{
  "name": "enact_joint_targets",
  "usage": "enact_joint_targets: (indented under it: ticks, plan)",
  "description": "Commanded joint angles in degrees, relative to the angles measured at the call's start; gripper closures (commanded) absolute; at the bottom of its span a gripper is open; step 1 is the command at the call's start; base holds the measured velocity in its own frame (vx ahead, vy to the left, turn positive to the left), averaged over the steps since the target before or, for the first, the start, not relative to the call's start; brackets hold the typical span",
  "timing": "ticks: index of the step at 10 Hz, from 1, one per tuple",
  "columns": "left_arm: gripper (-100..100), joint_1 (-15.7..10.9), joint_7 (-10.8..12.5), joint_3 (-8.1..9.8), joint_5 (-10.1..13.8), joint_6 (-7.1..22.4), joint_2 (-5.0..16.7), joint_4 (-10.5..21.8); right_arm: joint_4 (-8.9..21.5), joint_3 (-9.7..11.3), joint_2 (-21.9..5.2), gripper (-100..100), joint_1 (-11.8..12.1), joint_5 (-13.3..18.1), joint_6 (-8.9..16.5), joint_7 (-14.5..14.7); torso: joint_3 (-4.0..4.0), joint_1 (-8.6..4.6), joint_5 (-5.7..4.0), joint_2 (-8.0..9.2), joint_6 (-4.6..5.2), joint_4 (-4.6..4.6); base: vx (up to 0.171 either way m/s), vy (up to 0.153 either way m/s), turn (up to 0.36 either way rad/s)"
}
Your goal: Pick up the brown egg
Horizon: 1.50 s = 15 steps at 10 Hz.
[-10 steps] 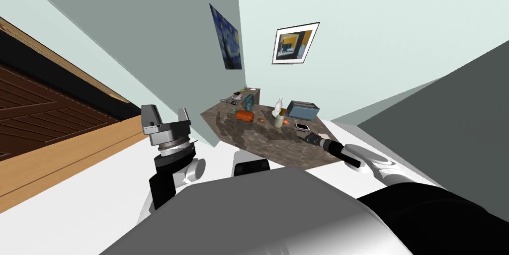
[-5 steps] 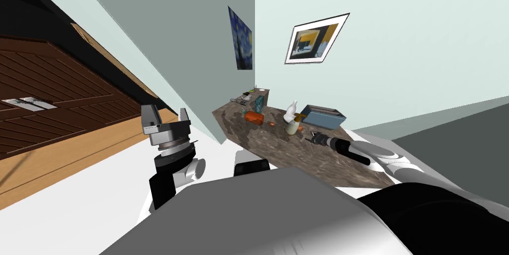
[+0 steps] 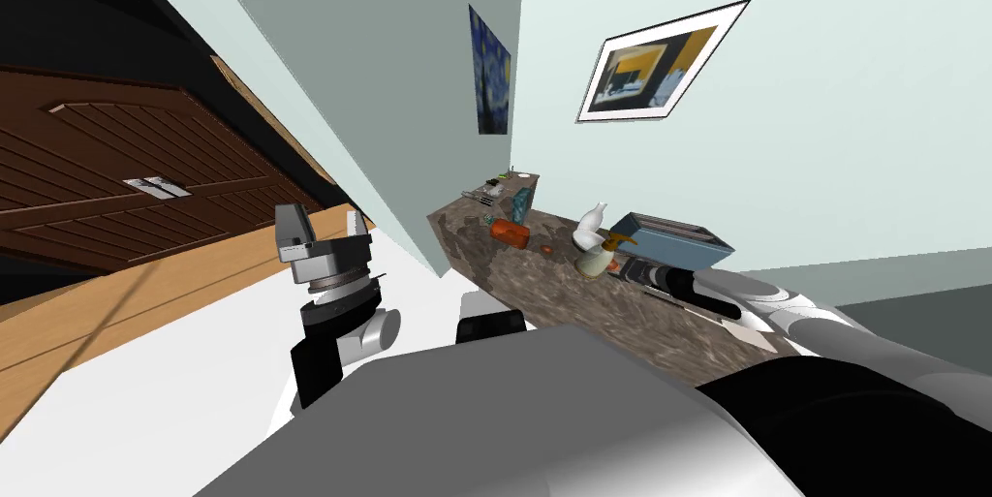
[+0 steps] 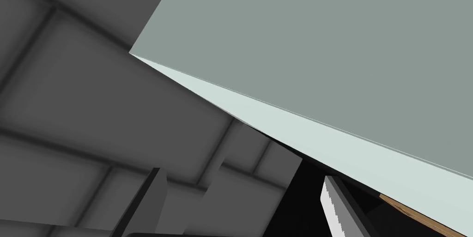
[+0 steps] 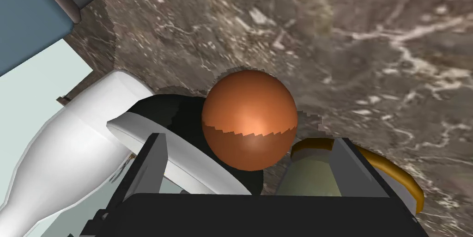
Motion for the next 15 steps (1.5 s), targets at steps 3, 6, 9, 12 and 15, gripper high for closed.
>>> enact_joint_targets:
  ticks: [3, 6, 9, 12, 15]
  plan:
    - [0, 0.0, 0.0, 0.01, 0.0, 0.0, 0.0, 0.0, 2.6, 0.9, 0.4, -100, -0.9, -1.4, -0.1, 1.0, 0.13, -0.21, -0.05, 0.21, 0.05, 0.05, -0.006, 0.013, 0.091]
    - [0, 0.0, 0.0, 0.01, 0.0, 0.0, 0.0, 0.0, 6.3, 2.3, 1.2, -100, -2.2, -3.6, -0.2, 2.3, 0.31, -0.3, -0.08, 0.52, 0.05, 0.13, -0.071, -0.005, 0.194]
    - [0, 0.0, 0.0, 0.01, 0.0, 0.0, 0.0, 0.0, 8.8, 3.2, 1.7, -100, -3.2, -5.0, -0.3, 3.2, 0.27, -0.27, -0.07, 0.45, 0.08, 0.12, -0.044, 0.004, 0.104]
    - [0, 0.0, 0.0, 0.01, 0.0, 0.0, 0.0, 0.0, 12.6, 4.6, 2.5, -100, -4.5, -7.2, -0.5, 4.5, 0.26, -0.28, -0.08, 0.44, 0.03, 0.11, -0.052, 0.004, 0.167]
    - [0, 0.0, 0.0, 0.01, 0.0, 0.0, 0.0, 0.0, 11.7, 4.4, 2.4, 100, -4.2, -6.8, -0.3, 4.3, 0.18, -0.32, -0.08, 0.29, 0.04, 0.09, -0.009, 0.0, 0.01]
